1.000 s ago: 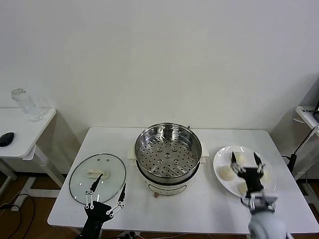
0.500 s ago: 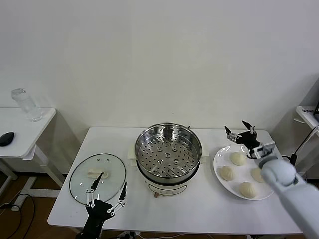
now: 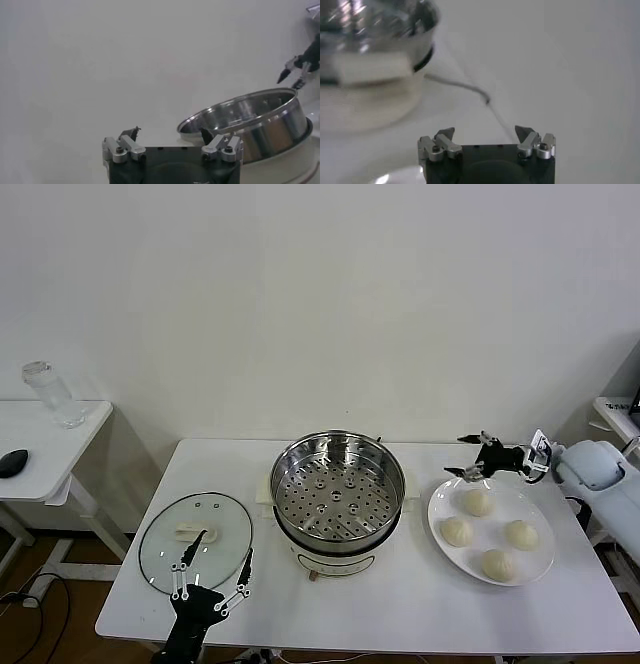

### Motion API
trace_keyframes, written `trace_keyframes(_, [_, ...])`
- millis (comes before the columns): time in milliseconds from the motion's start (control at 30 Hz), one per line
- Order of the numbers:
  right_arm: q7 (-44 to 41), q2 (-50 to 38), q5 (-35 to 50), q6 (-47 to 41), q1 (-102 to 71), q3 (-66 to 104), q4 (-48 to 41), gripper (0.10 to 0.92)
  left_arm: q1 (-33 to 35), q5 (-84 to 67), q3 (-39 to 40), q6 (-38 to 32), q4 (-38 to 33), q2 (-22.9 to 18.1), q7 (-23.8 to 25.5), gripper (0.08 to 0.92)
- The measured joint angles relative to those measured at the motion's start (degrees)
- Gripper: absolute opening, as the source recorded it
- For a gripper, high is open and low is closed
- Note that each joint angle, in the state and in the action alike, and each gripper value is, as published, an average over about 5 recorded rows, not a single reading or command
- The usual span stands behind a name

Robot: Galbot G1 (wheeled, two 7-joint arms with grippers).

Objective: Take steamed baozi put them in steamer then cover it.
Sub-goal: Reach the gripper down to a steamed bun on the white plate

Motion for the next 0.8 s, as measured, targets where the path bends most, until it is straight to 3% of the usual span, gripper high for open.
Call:
trace_keyframes(333, [-9.94,4.80,-14.47,3.64,6.24,-4.98,-9.49,0.823,0.57,0.00,-0.76,-0.06,0.07,-0.65,-0.09,0.823])
trace_keyframes(800, [-13.17,12.92,-27.61,8.33,8.16,-4.63,-21.25,0.823,0.76,0.00,-1.20,-0.14,0.48,-0.84,-0.16,0.823])
